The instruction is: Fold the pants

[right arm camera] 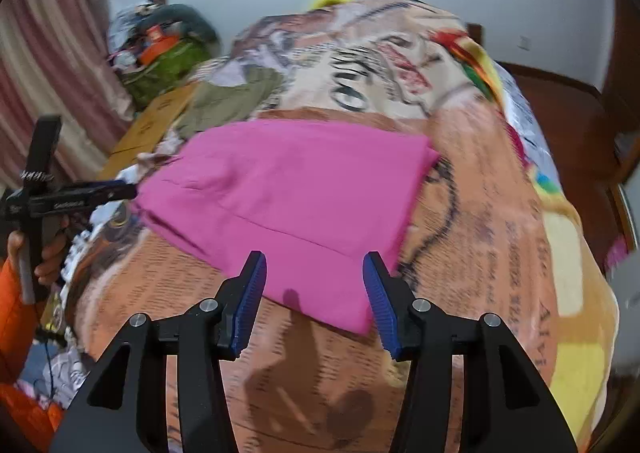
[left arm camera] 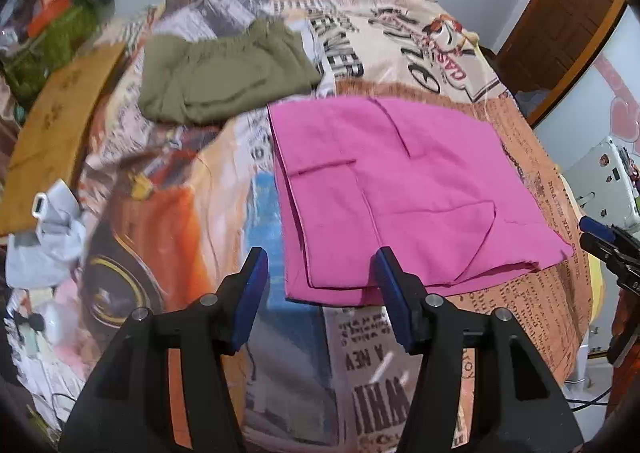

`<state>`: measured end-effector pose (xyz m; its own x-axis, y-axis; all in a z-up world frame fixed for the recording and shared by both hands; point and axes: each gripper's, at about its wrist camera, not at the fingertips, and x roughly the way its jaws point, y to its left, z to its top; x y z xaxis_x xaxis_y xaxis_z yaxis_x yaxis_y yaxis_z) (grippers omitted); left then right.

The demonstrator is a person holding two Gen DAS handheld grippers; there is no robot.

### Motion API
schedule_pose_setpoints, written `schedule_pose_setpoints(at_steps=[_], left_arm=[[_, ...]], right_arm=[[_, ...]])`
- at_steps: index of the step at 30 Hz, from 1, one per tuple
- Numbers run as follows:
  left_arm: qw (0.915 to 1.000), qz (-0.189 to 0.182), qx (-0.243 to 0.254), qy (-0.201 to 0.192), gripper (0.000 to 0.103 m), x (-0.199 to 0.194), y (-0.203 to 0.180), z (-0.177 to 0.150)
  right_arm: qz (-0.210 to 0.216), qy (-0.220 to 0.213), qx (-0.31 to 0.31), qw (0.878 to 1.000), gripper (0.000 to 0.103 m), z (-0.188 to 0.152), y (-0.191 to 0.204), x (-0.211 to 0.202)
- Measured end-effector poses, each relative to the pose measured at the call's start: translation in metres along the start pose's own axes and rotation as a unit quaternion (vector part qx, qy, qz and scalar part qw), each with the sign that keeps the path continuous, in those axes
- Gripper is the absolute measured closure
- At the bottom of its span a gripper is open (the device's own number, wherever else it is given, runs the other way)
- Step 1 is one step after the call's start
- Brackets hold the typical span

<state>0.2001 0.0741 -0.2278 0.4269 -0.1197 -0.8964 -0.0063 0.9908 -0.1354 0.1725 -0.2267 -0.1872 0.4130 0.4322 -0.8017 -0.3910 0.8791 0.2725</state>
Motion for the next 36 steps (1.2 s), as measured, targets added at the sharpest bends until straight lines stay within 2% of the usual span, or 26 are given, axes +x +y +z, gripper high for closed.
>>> schedule_pose_setpoints(at_steps=[4,7,13,15,19,21,24,26,28,31,35,36], left_arm=[[1.0000,-0.003,0.002,0.007,0.047,0.008,-0.004,-0.004],[0.9996,-0.023,-0.003,0.016,0.047,0.012,-0.005,-0.004],[0.9998,-0.012,0.007,0.015,0.047,0.016,-0.009,-0.006],[0.9998,-0.014,0.005,0.012,0.050,0.016,-0.008,-0.006],[0.9995,-0.030,0.013,0.003,0.060,0.013,-0.006,-0.005],[0.9994,-0.030,0.015,0.002,0.066,0.011,-0.006,-0.004],[0.9995,-0.028,0.014,-0.004,0.075,0.007,-0.003,-0.002],[0.9996,-0.025,0.012,-0.007,0.077,0.004,-0.002,0.000],[0.9996,-0.022,0.011,-0.010,0.077,0.002,-0.001,0.000],[0.9998,-0.012,0.013,0.000,0.076,0.004,-0.003,-0.002],[0.9991,0.027,0.032,-0.001,0.064,0.010,-0.008,-0.007],[0.9984,0.038,0.041,-0.007,0.056,0.008,-0.010,-0.008]], right_arm=[[0.001,0.014,0.034,0.999,0.057,-0.012,-0.012,0.011],[0.009,0.017,0.051,0.998,0.057,-0.016,-0.016,0.019],[0.033,0.017,0.068,0.997,0.058,-0.020,-0.017,0.029],[0.040,0.017,0.061,0.997,0.071,-0.022,-0.015,0.031],[0.021,0.004,0.039,0.999,0.098,-0.022,-0.009,0.029],[0.002,-0.013,0.027,1.000,0.100,-0.022,-0.008,0.026],[-0.003,-0.025,0.027,0.999,0.101,-0.021,-0.011,0.022],[-0.014,-0.037,0.024,0.999,0.102,-0.018,-0.012,0.017],[-0.021,-0.047,0.020,0.998,0.102,-0.016,-0.013,0.012],[-0.030,-0.031,0.012,0.999,0.102,-0.016,-0.015,0.019],[-0.026,0.018,0.007,0.999,0.102,-0.023,-0.015,0.043],[-0.029,0.020,0.002,0.999,0.102,-0.023,-0.014,0.045]])
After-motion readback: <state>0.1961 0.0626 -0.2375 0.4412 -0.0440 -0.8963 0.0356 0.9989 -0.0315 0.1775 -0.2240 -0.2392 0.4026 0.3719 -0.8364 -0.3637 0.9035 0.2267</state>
